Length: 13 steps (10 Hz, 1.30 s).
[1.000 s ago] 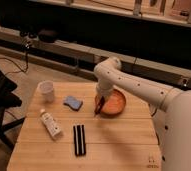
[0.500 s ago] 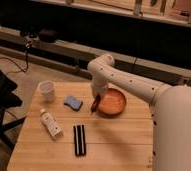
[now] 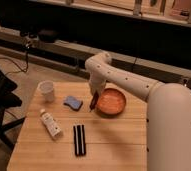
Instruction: Place the pepper on the white sponge
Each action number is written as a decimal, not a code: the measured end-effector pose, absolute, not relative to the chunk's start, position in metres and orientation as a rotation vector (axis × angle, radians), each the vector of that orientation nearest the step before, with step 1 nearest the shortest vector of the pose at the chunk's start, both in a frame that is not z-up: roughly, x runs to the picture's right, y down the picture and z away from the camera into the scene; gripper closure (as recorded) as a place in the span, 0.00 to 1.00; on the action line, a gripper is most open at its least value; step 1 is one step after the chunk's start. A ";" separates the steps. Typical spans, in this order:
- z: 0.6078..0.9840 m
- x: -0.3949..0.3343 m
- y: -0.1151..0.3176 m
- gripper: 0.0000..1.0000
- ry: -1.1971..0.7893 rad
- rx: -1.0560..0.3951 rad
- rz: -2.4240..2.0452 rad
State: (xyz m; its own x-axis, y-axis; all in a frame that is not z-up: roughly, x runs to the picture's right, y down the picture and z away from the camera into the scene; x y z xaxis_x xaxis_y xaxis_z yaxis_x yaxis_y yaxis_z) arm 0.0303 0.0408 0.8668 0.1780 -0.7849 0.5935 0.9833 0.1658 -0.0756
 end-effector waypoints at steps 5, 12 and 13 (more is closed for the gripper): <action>0.878 0.006 0.023 0.99 -0.484 -0.482 -1.404; 0.884 -0.017 0.018 0.99 -0.506 -0.465 -1.472; 0.884 -0.021 0.019 0.99 -0.511 -0.465 -1.481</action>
State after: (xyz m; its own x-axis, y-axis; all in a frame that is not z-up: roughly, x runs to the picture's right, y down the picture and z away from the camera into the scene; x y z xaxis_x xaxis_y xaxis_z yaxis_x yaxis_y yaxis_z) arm -0.0205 0.0189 0.8842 0.0227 -0.8098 0.5862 0.9990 0.0409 0.0178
